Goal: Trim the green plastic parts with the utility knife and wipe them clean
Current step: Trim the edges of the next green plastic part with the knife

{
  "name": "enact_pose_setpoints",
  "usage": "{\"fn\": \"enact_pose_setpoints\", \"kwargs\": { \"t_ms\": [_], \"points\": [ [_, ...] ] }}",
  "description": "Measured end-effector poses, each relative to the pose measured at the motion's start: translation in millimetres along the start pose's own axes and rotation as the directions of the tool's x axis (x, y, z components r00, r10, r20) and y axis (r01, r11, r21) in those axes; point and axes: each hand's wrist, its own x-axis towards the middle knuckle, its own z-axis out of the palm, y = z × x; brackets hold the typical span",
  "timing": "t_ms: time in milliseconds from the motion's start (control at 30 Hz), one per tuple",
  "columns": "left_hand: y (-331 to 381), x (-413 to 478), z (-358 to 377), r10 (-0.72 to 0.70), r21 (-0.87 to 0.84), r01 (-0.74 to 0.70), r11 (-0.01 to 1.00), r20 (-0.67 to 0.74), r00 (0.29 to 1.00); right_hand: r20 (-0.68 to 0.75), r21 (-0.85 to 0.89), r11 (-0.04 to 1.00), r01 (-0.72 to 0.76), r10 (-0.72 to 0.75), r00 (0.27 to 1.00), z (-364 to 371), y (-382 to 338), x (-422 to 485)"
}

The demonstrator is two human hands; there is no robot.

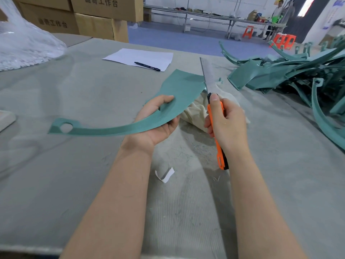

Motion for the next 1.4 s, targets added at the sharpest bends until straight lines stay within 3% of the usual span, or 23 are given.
{"fn": "enact_pose_setpoints", "kwargs": {
  "t_ms": [200,300,367,467,567,667,900,1167,1400],
  "points": [
    [1,2,0,-0.102,-0.089,0.107,0.99,0.053,0.993,0.187,-0.017,0.997,0.073,-0.069,0.98,8,-1,-7],
    [2,2,-1,-0.086,-0.121,0.09,0.989,0.041,0.995,0.313,-0.07,0.986,0.149,-0.12,0.942,11,-4,-11],
    [2,2,0,-0.005,-0.115,0.006,0.993,0.008,1.0,0.326,-0.059,0.987,0.146,-0.119,0.938,9,-5,-12],
    [-2,1,5,0.153,-0.047,-0.153,0.987,-0.017,0.988,0.272,0.029,0.997,0.072,-0.077,0.959,8,-5,-11],
    [-5,1,5,0.257,0.077,-0.26,0.962,0.05,0.965,0.129,0.113,0.993,0.027,-0.042,0.991,9,-6,-8],
    [-7,0,7,0.286,0.163,-0.301,0.94,0.108,0.952,-0.015,0.129,0.991,0.019,-0.017,1.0,8,-7,-6],
    [-11,-1,10,0.274,0.336,-0.287,0.897,0.087,0.958,-0.198,0.236,0.972,-0.001,0.049,0.979,4,-8,-2],
    [-11,-2,9,0.271,0.273,-0.291,0.917,0.111,0.956,-0.233,0.4,0.911,-0.106,0.213,0.949,-7,-1,6],
    [-11,-1,10,0.291,0.186,-0.293,0.938,0.036,0.956,-0.108,0.341,0.927,-0.153,0.2,0.974,-8,3,5]
  ]
}}
